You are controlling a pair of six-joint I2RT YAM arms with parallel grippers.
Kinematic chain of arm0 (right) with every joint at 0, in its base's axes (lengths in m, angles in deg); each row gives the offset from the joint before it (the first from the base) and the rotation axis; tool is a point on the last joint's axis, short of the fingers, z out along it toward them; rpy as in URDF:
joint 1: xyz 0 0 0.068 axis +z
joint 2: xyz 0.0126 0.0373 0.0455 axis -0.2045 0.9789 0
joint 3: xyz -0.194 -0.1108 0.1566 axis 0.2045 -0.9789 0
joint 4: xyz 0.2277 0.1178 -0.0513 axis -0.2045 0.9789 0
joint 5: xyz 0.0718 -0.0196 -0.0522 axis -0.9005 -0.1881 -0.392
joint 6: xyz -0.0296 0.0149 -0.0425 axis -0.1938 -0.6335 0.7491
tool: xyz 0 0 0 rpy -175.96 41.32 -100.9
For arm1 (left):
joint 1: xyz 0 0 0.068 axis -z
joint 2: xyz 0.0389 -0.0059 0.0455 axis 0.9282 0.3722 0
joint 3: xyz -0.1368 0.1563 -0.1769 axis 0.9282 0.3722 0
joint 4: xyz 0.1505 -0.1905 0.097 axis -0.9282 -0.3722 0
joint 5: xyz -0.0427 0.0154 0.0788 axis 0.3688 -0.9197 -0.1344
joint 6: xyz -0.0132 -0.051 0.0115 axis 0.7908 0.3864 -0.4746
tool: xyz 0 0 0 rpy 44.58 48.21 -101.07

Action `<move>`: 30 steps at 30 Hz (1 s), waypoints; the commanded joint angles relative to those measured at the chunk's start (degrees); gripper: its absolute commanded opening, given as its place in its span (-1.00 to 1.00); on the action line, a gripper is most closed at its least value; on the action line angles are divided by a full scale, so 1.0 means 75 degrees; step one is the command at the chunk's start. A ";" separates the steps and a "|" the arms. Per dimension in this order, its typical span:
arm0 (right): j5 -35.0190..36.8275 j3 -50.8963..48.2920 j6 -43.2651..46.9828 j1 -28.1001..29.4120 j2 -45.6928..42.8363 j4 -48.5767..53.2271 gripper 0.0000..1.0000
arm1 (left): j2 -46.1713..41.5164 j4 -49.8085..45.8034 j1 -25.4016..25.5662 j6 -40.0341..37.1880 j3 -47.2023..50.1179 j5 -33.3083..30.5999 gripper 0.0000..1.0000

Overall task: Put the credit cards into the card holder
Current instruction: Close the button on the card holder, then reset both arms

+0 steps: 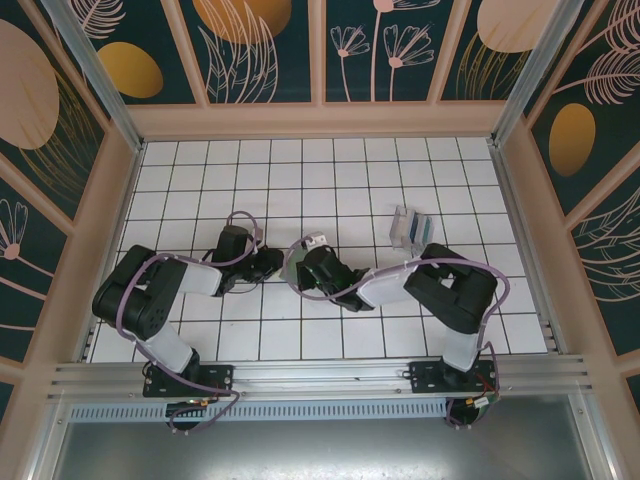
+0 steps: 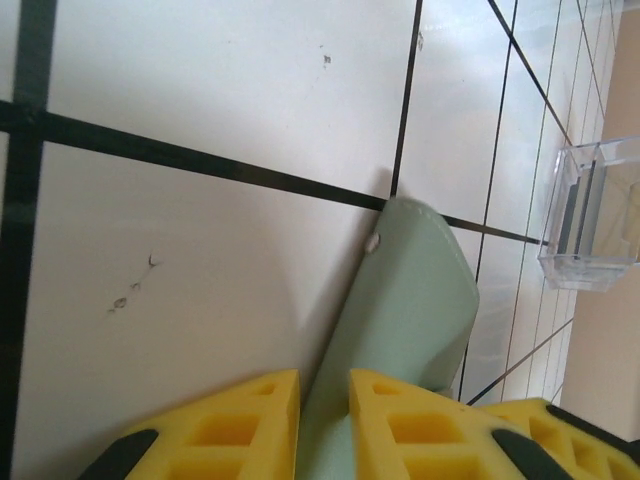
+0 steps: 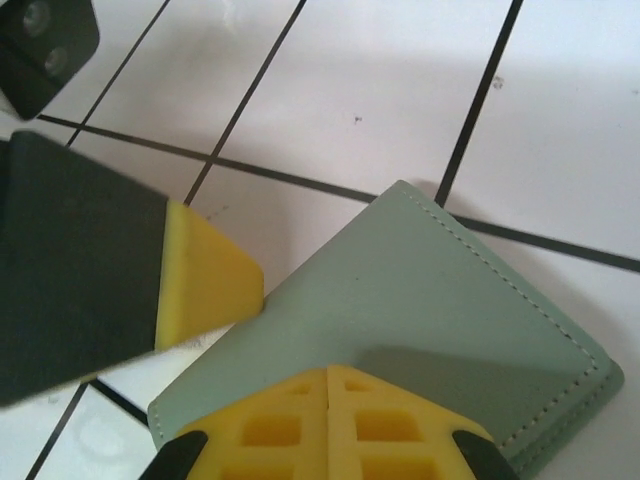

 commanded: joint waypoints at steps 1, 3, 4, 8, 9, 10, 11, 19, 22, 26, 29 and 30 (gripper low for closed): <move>-0.0550 -0.0519 -0.0033 -0.0148 -0.0265 0.0393 -0.98 | 0.0376 0.0023 0.0164 0.0144 0.0253 -0.0483 -0.56; -0.0641 -0.0350 0.0091 -0.0280 -0.0546 0.0628 -0.71 | 0.0016 -0.0035 0.0164 0.0041 0.0254 -0.0450 -0.55; -0.0741 -0.0205 0.0183 -0.0345 -0.0669 0.0769 -0.59 | -0.0113 -0.0125 0.0164 -0.0044 0.0215 -0.0464 -0.54; -0.0696 0.0306 0.0494 -0.0420 -0.1552 0.1233 -0.20 | -0.0890 -0.0935 0.0153 -0.0584 -0.0092 -0.0906 -0.32; -0.0601 0.0404 0.0574 -0.0442 -0.1826 0.1358 -0.15 | -0.1134 -0.1211 0.0152 -0.0724 -0.0199 -0.1123 -0.27; -0.0510 0.0467 0.0656 -0.0469 -0.2127 0.1476 -0.11 | -0.1354 -0.1439 0.0142 -0.0846 -0.0293 -0.1313 -0.24; -0.0325 0.0548 0.0728 -0.0499 -0.2452 0.1679 -0.08 | -0.1596 -0.1685 0.0139 -0.0980 -0.0395 -0.1557 -0.20; 0.2112 0.0207 0.1697 -0.0734 -0.5643 0.2852 0.31 | -0.4274 -0.3049 0.0117 -0.2482 -0.0888 -0.3831 0.84; 0.3242 -0.0228 0.1799 -0.1228 -0.6553 0.3085 0.49 | -0.5294 -0.3012 0.0117 -0.3278 -0.0690 -0.4900 0.97; 0.2984 -0.0996 0.2286 -0.2719 -0.7079 0.3015 0.98 | -0.6115 -0.2610 0.0123 -0.4329 -0.0129 -0.6395 0.98; 0.3106 -0.1855 0.2797 -0.3544 -0.7141 0.2342 0.98 | -0.6241 -0.1768 0.0117 -0.5678 0.0530 -0.6693 0.98; 0.3129 -0.2117 0.2818 -0.3900 -0.7153 0.2112 0.98 | -0.6241 -0.1318 0.0123 -0.6086 0.0843 -0.6765 0.97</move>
